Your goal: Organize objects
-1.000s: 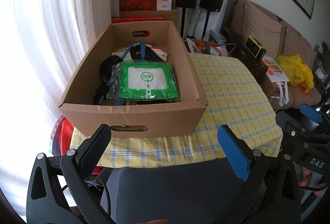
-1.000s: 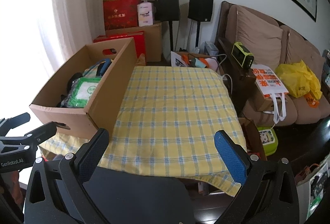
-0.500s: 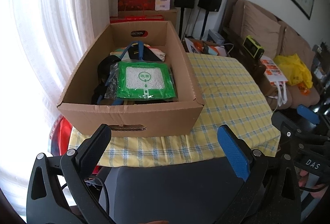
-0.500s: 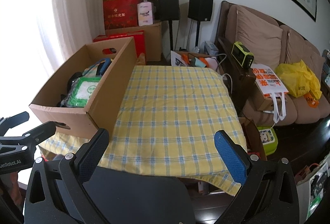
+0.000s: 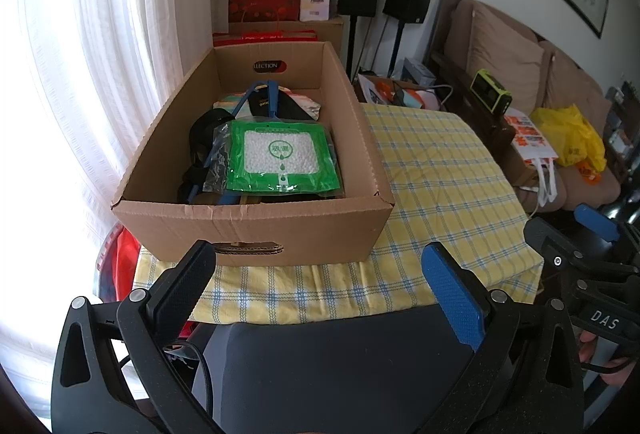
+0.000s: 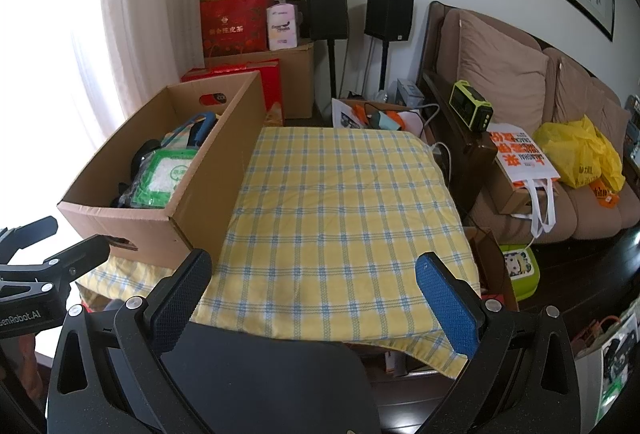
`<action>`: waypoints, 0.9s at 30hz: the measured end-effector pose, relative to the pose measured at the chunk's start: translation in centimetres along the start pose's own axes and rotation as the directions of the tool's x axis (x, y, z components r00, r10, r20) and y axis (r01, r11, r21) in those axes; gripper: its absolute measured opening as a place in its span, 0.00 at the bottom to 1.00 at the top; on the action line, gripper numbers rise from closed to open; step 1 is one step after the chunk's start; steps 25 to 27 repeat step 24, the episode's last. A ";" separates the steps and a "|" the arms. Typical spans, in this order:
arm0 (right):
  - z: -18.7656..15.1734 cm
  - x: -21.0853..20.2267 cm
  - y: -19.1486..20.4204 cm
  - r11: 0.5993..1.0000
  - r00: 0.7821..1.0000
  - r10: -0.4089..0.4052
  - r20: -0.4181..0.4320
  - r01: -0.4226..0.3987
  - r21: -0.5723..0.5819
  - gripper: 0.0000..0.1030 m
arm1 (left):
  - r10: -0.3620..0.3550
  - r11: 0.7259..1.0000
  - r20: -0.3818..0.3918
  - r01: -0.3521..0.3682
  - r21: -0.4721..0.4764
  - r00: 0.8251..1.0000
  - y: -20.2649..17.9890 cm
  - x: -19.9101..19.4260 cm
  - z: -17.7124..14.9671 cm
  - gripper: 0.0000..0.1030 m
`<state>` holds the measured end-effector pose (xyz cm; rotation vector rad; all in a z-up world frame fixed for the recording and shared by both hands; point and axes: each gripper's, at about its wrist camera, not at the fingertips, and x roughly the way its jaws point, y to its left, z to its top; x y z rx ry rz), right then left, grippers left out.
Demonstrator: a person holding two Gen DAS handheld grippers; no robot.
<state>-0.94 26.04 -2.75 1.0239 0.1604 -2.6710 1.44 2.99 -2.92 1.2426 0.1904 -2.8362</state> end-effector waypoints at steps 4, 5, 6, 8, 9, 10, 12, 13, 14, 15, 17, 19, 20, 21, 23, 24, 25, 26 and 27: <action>0.0 0.0 0.0 1.000 1.000 0.000 0.001 0.000 0.000 1.00 | -0.002 1.000 0.002 0.002 -0.001 1.000 0.0 -0.1 0.0 1.00; 0.0 0.0 0.0 1.000 1.000 0.000 0.001 0.000 0.000 1.00 | -0.003 1.000 0.002 0.003 -0.002 1.000 0.0 -0.2 0.1 1.00; 0.0 0.0 0.0 1.000 1.000 0.000 0.001 0.000 0.000 1.00 | -0.003 1.000 0.002 0.003 -0.003 1.000 0.0 -0.2 0.1 1.00; 0.0 0.0 0.0 1.000 1.000 0.000 0.000 0.000 0.000 1.00 | -0.001 1.000 0.004 0.001 -0.002 1.000 0.0 -0.3 0.2 1.00; 0.0 0.0 0.0 1.000 1.000 0.000 0.000 0.000 0.000 1.00 | -0.002 1.000 0.003 0.002 -0.004 1.000 0.0 -0.3 0.2 1.00; 0.0 0.0 0.0 1.000 1.000 0.000 0.000 0.000 0.000 1.00 | -0.003 1.000 0.004 0.003 -0.005 1.000 0.0 -0.3 0.2 1.00; 0.0 0.0 0.0 1.000 1.000 0.002 0.001 -0.002 0.001 1.00 | -0.004 1.000 0.004 0.004 -0.006 1.000 0.0 -0.3 0.2 1.00; 0.0 0.0 0.1 1.000 1.000 0.002 0.001 -0.002 0.001 1.00 | -0.004 1.000 0.004 0.004 -0.007 1.000 0.0 -0.3 0.2 1.00; 0.0 0.0 0.1 1.000 1.000 0.001 0.002 -0.001 0.001 1.00 | -0.003 1.000 0.005 0.003 -0.007 1.000 -0.1 -0.4 0.3 1.00; 0.0 0.0 0.1 1.000 1.000 0.002 0.001 -0.002 0.002 1.00 | -0.002 1.000 0.004 0.002 -0.005 1.000 -0.1 -0.4 0.3 1.00; 0.0 0.0 0.1 1.000 1.000 0.003 0.000 -0.003 0.002 1.00 | 0.000 1.000 0.003 0.000 -0.005 1.000 -0.1 -0.4 0.2 1.00; 0.0 0.0 0.3 1.000 1.000 0.002 0.000 -0.002 0.003 1.00 | -0.001 1.000 0.003 0.001 -0.004 1.000 0.0 -0.4 0.2 1.00; 0.0 0.0 0.3 1.000 1.000 0.003 0.000 -0.003 0.002 1.00 | 0.002 1.000 0.005 -0.002 -0.003 1.000 0.0 -0.4 0.2 1.00; 0.0 0.0 0.3 1.000 1.000 0.003 0.001 -0.003 0.002 1.00 | 0.009 1.000 0.010 -0.009 -0.002 1.000 0.0 -0.5 0.2 1.00; 0.0 0.0 0.3 1.000 1.000 0.003 0.000 -0.003 0.002 1.00 | 0.011 1.000 0.013 -0.011 0.000 1.000 0.0 -0.5 0.2 1.00; 0.0 0.0 0.3 1.000 1.000 0.003 0.000 -0.003 0.002 1.00 | 0.011 1.000 0.011 -0.011 -0.001 1.000 0.0 -0.5 0.2 1.00; 0.0 0.0 0.3 1.000 1.000 0.003 0.000 -0.003 0.002 1.00 | 0.011 1.000 0.011 -0.011 -0.001 1.000 0.0 -0.5 0.2 1.00; 0.0 0.0 0.3 1.000 1.000 0.003 0.000 -0.003 0.002 1.00 | 0.011 1.000 0.011 -0.011 -0.001 1.000 0.0 -0.5 0.2 1.00; 0.0 0.0 0.3 1.000 1.000 0.003 0.000 -0.003 0.002 1.00 | 0.011 1.000 0.011 -0.011 -0.001 1.000 0.0 -0.5 0.2 1.00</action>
